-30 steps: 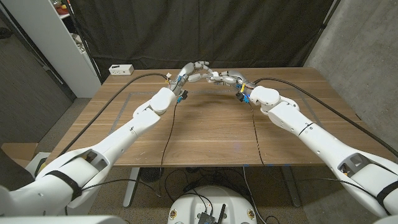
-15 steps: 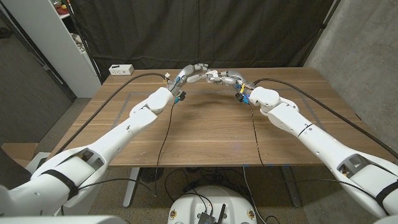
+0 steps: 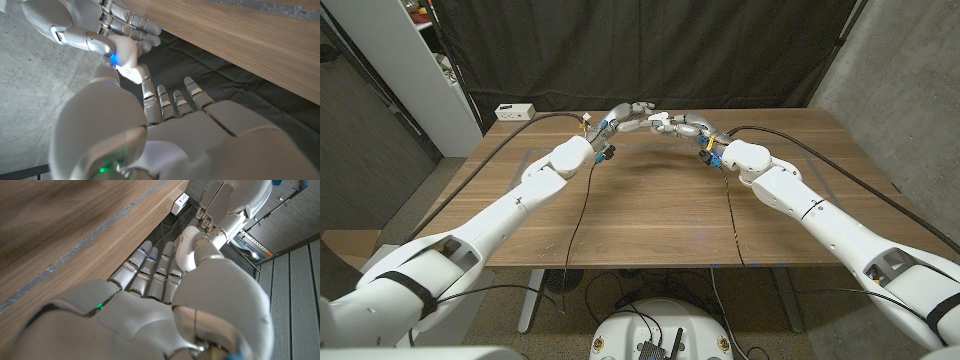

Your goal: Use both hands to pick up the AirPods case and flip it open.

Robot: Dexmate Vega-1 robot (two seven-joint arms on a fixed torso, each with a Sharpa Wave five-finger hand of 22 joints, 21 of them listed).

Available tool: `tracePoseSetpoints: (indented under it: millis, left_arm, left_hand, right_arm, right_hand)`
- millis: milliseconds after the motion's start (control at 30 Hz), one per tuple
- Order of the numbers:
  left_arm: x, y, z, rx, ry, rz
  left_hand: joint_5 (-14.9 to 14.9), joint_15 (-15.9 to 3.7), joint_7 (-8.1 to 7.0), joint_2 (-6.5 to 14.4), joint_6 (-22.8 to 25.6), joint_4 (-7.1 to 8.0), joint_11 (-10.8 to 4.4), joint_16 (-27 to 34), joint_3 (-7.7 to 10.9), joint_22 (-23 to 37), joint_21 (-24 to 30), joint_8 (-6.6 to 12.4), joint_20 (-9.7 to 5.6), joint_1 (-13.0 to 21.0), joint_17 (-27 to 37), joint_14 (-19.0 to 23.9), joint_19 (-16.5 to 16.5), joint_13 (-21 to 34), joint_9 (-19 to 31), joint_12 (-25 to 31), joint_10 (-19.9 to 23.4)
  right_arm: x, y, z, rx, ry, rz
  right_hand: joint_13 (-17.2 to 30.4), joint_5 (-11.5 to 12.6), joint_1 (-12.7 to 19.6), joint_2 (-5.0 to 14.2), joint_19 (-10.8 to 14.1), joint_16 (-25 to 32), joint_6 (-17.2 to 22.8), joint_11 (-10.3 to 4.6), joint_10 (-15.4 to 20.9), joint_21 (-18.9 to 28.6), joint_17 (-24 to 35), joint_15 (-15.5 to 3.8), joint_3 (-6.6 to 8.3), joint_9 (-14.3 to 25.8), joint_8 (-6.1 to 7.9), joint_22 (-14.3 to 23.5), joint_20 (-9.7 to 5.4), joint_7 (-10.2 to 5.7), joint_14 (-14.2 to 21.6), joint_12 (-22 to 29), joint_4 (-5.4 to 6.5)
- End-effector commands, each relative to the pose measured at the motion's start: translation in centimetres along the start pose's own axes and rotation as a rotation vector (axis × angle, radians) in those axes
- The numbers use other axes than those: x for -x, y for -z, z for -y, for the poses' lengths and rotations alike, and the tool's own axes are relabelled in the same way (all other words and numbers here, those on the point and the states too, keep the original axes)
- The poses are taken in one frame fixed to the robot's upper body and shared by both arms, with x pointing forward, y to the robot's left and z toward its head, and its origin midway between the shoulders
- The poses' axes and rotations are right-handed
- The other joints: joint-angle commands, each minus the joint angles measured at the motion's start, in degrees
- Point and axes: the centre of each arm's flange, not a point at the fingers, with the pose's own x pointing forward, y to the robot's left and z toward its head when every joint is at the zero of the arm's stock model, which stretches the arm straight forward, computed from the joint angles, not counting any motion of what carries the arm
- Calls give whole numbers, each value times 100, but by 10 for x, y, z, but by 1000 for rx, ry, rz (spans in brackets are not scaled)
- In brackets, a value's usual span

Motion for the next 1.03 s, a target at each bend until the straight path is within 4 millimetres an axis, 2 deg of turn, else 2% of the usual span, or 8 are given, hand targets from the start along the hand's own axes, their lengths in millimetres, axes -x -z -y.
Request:
tracePoseSetpoints:
  millis: [33, 67, 200, 433, 533, 633, 1033]
  left_arm:
    - [10, -7, -12, 4, -24, 47]
    - [11, -8, -13, 1, -29, 51]
    - [16, -10, -17, -3, -52, 64]
    - [25, -12, -25, -16, -97, 74]
    - [30, -12, -29, -21, -118, 73]
    - [35, -11, -31, -18, -138, 70]
    - [49, -1, -32, 10, -189, 33]
  left_hand:
    - [30, -54, -216, -86, -302, 82, 77, 40, -141, 25, -4, -226, -29, -227, 16, 40, -2, 2, -92, 1, 27]
    - [38, -43, -311, -99, -453, 98, 110, 35, -172, 25, -3, -320, -22, -267, 16, 28, -1, -3, -125, -9, 14]
    - [58, -14, -516, -115, -886, 105, 131, 34, -220, 25, -1, -561, -7, -306, 12, 39, -2, -3, -197, -14, 14]
    - [70, 16, -713, -114, -1592, 98, 130, 27, -265, 25, -3, -854, 28, -327, 8, 39, -14, 5, -308, -50, -58]
    - [70, 23, -770, -112, -1849, 92, 123, 24, -279, 25, -2, -903, 38, -331, 7, 33, -13, 7, -352, -79, -123]
    - [71, 15, -803, -108, -1909, 87, 84, 22, -282, 24, -3, -898, 36, -328, 6, 27, -17, 9, -372, -79, -118]
    - [72, -5, -765, -82, -1873, 83, 92, 30, -284, 23, 0, -834, 34, -325, 5, 54, -8, 13, -417, -65, -78]
  right_arm:
    - [5, 4, 6, 4, 27, -10]
    - [5, 5, 7, 4, 31, -12]
    - [8, 6, 10, 7, 45, -15]
    - [12, 7, 17, 7, 75, -20]
    - [15, 8, 21, 6, 92, -21]
    - [18, 9, 26, 3, 115, -23]
    - [27, 13, 47, -15, 183, -48]
  right_hand:
    - [34, -17, 88, 20, -38, 35, 536, -11, -36, 5, 27, -931, -33, 232, 81, 12, 9, -527, -22, 11, 1]
    - [36, -17, 92, 20, -39, 38, 528, -16, -41, 5, 30, -928, -37, 238, 79, 13, 10, -528, -24, 9, 1]
    - [50, -20, 104, 18, -45, 49, 529, -21, -60, 5, 45, -917, -62, 264, 88, 14, 16, -532, -42, 3, 8]
    - [74, -22, 130, 19, -63, 65, 517, -8, -109, 3, 71, -904, -100, 304, 94, 15, 25, -535, -82, -14, 18]
    - [85, -22, 139, 20, -64, 70, 514, -4, -137, 5, 82, -891, -117, 317, 94, 16, 26, -537, -105, -25, 23]
    - [92, -22, 140, 20, -72, 76, 508, -1, -146, 4, 90, -891, -131, 321, 90, 16, 28, -544, -115, -27, 29]
    - [118, -19, 161, 21, -77, 98, 517, 2, -179, 8, 116, -874, -176, 331, 82, 18, 34, -532, -150, -39, 38]
